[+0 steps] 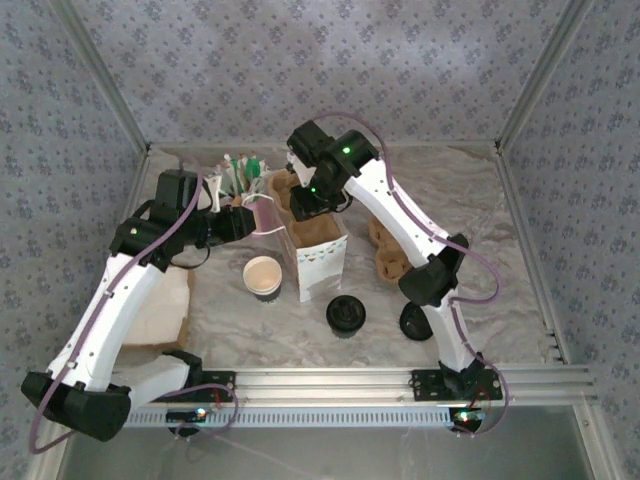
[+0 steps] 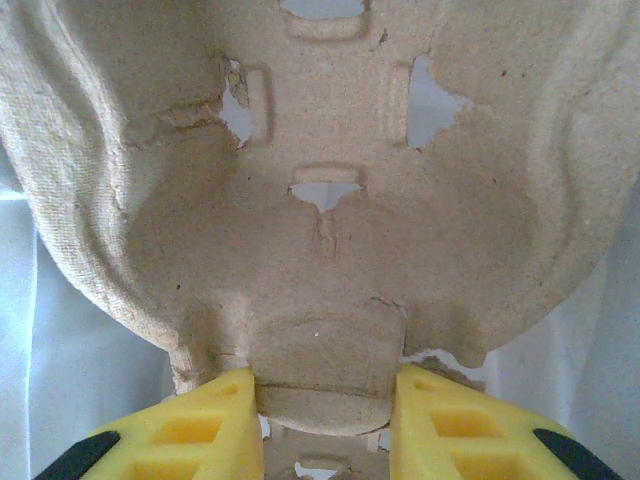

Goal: Pack the takeout coffee

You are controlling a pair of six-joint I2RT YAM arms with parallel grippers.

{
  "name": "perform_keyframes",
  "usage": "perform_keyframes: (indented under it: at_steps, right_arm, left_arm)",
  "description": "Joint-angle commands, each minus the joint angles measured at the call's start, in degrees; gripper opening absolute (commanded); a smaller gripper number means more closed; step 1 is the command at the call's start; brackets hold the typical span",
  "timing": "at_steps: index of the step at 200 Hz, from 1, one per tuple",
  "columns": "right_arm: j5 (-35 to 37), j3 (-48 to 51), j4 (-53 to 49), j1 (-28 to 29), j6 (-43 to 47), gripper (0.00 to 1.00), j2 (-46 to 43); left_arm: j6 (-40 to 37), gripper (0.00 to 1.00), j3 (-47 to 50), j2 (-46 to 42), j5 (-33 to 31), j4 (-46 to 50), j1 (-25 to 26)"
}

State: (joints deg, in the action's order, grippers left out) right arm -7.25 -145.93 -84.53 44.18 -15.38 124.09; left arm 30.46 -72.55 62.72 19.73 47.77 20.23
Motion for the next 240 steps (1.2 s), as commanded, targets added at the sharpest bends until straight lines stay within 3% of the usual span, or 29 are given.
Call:
perform_keyframes:
  at_steps: [1, 240]
  right_arm:
    - [0.63, -1.91, -2.12, 0.2, 0.61, 0.33, 0.84]
    - [7.15, -2.08, -4.89, 1.59, 1.03, 0.32, 3.88]
  left_arm:
    - [-0.49, 0.33, 0.01, 0.12, 0.05, -1.16, -0.54]
    - [-0.4, 0.3, 0.4, -0.23, -0.13, -1.19, -0.54]
